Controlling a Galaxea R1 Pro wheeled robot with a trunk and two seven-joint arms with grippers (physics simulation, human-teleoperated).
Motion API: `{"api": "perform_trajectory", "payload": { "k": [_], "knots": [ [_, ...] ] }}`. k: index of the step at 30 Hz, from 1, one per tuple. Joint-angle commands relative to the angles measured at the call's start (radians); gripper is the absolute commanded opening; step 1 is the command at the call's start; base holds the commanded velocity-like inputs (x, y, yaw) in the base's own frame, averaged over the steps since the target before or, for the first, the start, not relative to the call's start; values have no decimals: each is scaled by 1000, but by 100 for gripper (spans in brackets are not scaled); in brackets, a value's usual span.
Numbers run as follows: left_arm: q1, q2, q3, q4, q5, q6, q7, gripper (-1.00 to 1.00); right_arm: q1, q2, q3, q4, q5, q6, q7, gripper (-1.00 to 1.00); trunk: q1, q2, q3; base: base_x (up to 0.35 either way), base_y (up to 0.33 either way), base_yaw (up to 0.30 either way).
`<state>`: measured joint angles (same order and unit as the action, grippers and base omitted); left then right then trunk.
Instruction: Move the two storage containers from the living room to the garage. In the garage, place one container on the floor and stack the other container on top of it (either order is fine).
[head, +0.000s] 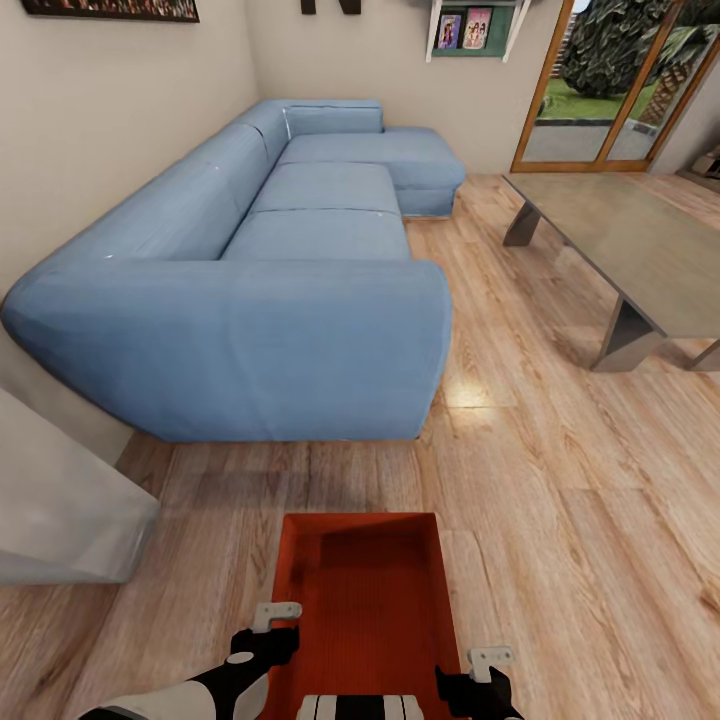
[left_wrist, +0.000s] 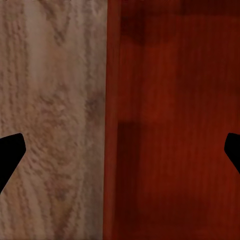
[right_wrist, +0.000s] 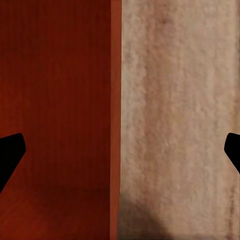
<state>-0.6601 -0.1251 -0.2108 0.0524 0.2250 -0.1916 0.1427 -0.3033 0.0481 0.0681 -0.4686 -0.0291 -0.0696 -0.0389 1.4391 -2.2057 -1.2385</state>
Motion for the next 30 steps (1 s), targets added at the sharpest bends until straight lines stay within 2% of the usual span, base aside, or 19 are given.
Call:
{"api": "perform_trajectory", "payload": {
  "k": [1, 8, 11, 30],
  "knots": [
    [-1, -1, -9, 4, 8, -7, 1, 100, 0, -1, 5, 1, -3, -3, -4, 100, 0, 0, -1, 0, 0, 0],
    [-2, -1, -9, 4, 8, -7, 2, 100, 0, -1, 5, 1, -3, -3, -4, 100, 0, 0, -1, 0, 0, 0],
    [-1, -1, -9, 4, 8, -7, 1, 100, 0, -1, 5, 1, -3, -3, -4, 100, 11, -21, -10, 0, 0, 0],
    [-1, 3, -9, 13, 5, -6, 1, 100, 0, -1, 5, 1, -2, -4, -4, 100, 11, -21, -10, 0, 0, 0]
  ]
}}
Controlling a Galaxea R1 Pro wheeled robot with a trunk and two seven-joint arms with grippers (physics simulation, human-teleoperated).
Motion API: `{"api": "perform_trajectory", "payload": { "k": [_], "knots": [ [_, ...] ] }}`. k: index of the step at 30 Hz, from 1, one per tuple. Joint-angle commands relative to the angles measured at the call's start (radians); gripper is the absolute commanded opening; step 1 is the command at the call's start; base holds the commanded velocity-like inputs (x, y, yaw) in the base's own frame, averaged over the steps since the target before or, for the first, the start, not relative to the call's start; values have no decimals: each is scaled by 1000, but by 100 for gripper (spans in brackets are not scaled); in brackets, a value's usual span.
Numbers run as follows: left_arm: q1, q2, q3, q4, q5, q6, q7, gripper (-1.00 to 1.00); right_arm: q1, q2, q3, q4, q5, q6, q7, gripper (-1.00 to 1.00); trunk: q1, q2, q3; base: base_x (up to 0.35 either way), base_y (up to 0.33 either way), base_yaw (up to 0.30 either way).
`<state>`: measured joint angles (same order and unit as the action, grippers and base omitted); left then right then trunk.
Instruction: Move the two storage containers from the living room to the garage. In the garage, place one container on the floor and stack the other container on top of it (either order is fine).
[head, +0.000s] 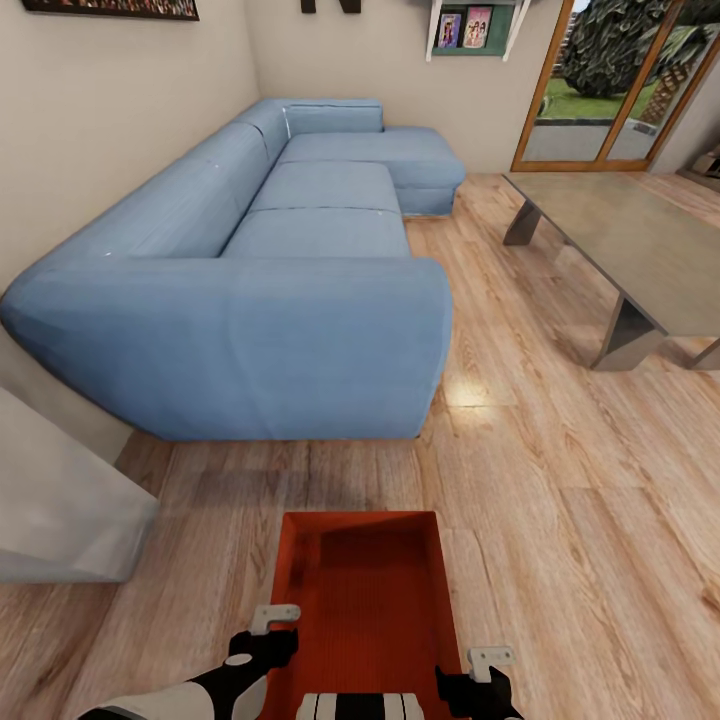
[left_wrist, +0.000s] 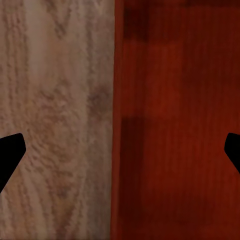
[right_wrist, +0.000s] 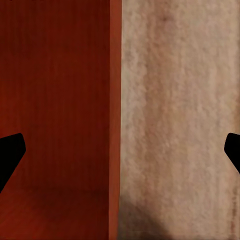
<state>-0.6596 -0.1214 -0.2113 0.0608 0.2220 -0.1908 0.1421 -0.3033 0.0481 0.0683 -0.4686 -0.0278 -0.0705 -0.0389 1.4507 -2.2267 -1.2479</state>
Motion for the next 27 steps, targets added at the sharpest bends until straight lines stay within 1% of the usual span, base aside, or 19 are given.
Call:
{"api": "perform_trajectory", "payload": {
  "k": [1, 27],
  "knots": [
    [-2, -1, -8, 5, 8, -7, 2, 100, 0, -1, 5, 1, -3, -3, -4, 100, 0, 0, -1, 0, 0, 0],
    [-2, -3, -9, 13, 8, -7, 1, 100, 0, -1, 5, 1, -3, -3, -4, 100, 0, 0, -1, 0, 0, 0]
  ]
}}
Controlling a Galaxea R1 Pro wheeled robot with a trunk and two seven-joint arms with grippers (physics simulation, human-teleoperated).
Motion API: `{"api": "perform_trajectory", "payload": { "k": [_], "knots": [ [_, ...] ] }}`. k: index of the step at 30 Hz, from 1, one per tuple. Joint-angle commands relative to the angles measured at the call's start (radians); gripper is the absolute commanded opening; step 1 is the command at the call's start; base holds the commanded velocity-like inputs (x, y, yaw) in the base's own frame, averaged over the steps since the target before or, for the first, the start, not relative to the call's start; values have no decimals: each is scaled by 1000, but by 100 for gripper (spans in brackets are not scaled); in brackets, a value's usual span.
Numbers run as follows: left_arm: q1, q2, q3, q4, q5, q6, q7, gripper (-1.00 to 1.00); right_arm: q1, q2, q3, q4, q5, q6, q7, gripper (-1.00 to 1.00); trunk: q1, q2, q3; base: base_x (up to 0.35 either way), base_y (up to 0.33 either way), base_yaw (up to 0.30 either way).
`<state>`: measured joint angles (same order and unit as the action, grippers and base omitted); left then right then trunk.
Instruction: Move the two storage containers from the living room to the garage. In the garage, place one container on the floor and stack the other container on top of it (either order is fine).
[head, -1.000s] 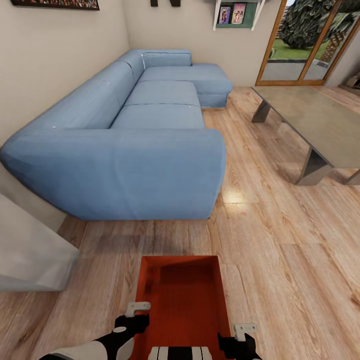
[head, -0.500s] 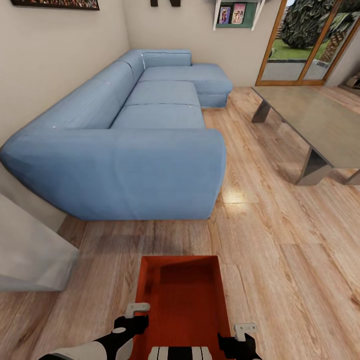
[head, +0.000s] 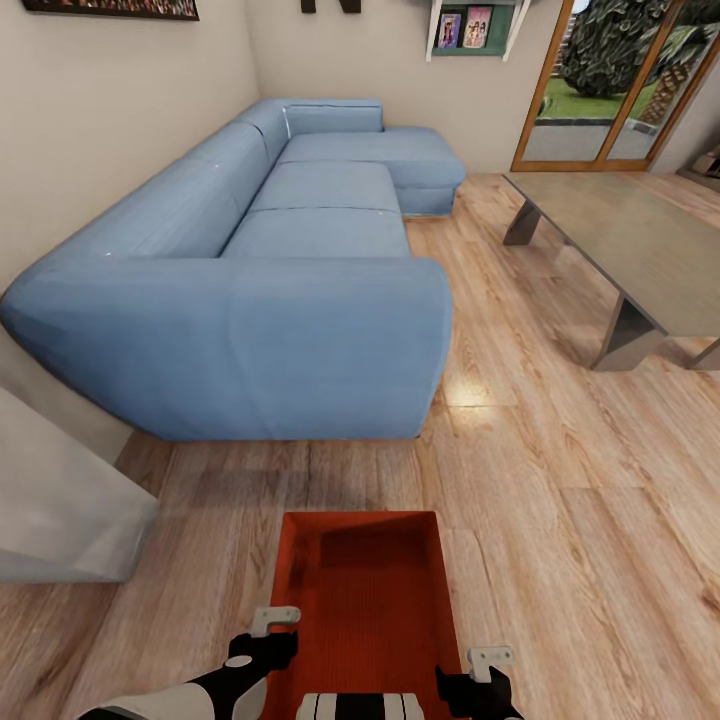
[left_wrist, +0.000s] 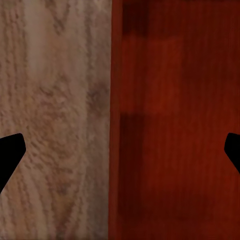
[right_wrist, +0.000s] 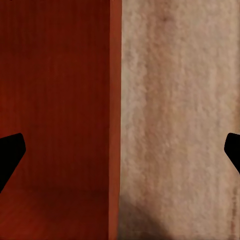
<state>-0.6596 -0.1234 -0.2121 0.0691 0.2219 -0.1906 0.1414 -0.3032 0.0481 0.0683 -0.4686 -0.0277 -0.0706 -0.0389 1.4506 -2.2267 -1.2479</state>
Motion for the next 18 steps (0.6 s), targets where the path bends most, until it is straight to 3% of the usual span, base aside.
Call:
{"api": "perform_trajectory", "payload": {
  "k": [1, 18],
  "knots": [
    [-2, -1, -9, 4, 8, -7, 1, 100, 0, -1, 4, 1, -3, -3, -4, 100, 0, 0, -1, 0, 0, 0],
    [-2, -2, -9, 3, 8, -7, 3, 100, 0, -1, 5, 1, 1, -12, -4, 100, 11, -21, -10, 0, 0, 0]
  ]
}}
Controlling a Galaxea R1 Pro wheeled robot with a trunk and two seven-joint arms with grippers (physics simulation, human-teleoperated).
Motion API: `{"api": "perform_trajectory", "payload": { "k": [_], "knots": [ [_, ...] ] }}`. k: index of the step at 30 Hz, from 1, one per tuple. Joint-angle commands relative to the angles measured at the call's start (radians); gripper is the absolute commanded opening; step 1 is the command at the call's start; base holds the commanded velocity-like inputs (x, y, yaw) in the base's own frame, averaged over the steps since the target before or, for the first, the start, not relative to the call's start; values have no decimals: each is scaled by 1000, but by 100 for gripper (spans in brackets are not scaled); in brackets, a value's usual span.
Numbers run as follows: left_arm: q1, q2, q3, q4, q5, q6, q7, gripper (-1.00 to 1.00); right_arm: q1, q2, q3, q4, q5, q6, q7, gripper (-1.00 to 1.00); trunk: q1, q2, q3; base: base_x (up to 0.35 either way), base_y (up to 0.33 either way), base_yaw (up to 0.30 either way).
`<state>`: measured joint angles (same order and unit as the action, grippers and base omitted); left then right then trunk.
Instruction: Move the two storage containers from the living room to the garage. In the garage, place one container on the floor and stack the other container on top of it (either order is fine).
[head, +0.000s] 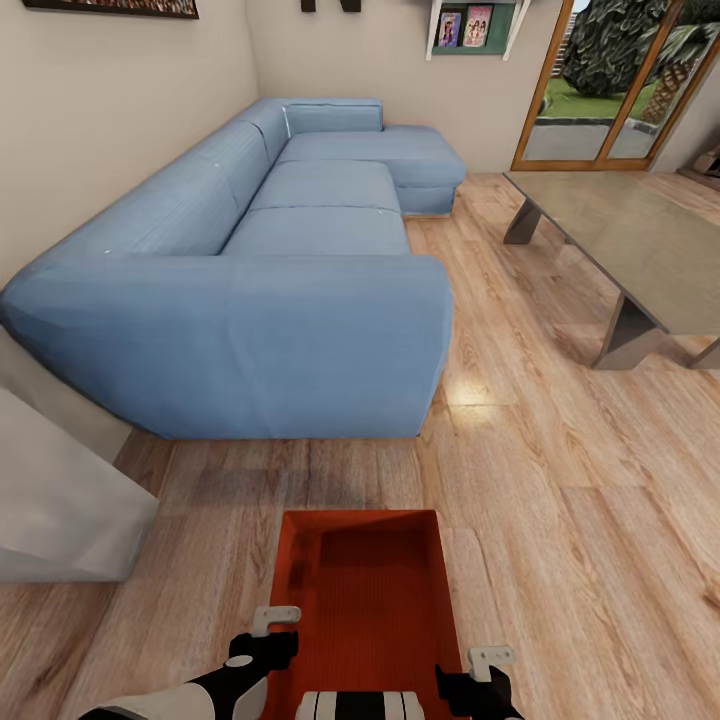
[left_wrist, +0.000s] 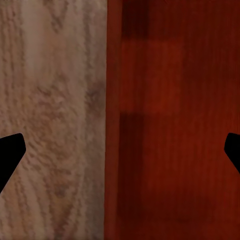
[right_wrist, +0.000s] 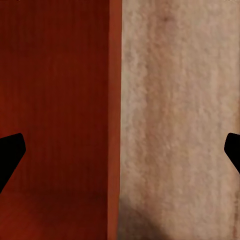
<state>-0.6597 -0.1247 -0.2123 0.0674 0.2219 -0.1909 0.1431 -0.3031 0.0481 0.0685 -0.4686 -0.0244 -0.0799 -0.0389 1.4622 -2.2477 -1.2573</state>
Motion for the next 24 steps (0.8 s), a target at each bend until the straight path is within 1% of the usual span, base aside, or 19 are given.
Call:
{"api": "perform_trajectory", "payload": {
  "k": [1, 14, 15, 16, 17, 24],
  "knots": [
    [-1, -1, -9, 4, 8, -7, 1, 100, -1, -1, 5, 1, -1, -2, -4, 100, 0, 0, -1, 0, 0, 0],
    [-1, -3, -10, 4, 8, -7, 1, 100, -1, -1, 6, -1, 5, -1, -4, 100, 0, 0, -1, 0, 0, 0],
    [-1, -3, -10, 4, 8, -7, 1, -100, -1, -1, 7, -1, 5, -1, -4, 100, 0, 0, -1, 0, 0, 0],
    [-1, -3, -10, 4, 8, -7, 1, -100, 0, -1, 7, -1, 6, -1, -4, 100, 0, 0, -1, 0, 0, 0],
    [-1, -3, -10, 5, 8, -7, 1, -100, 0, -1, 7, -1, 6, -1, -4, -100, 0, 0, -1, 0, 0, 0],
    [-2, -3, -10, 5, 7, -7, 0, -100, 0, -1, 7, -1, 5, -1, -4, -100, 0, 0, -1, 0, 0, 0]
  ]
}}
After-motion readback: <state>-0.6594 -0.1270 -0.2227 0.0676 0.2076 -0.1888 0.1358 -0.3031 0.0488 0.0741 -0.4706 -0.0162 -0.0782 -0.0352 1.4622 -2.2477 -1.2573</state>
